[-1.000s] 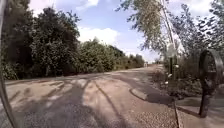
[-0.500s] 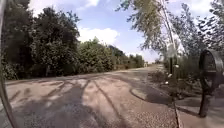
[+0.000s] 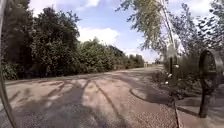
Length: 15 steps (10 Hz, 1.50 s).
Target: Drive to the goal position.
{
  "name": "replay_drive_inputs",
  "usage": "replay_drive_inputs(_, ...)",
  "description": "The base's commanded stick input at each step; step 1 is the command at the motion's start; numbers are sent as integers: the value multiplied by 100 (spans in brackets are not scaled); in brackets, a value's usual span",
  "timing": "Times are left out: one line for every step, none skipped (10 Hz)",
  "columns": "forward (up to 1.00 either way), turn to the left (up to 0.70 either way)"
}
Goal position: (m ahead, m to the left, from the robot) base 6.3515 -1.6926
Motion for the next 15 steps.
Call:
replay_drive_inputs(1, 0)
replay_drive_inputs(3, 0)
replay_drive_inputs(4, 0)
replay_drive_inputs(4, 0)
replay_drive_inputs(4, 0)
replay_drive_inputs(4, 0)
replay_drive_inputs(4, 0)
replay_drive_inputs(4, 0)
replay_drive_inputs(4, 0)
replay_drive_inputs(4, 0)
replay_drive_inputs(4, 0)
replay_drive_inputs(4, 0)
replay_drive_inputs(4, 0)
replay_drive_inputs(4, 0)
replay_drive_inputs(4, 0)
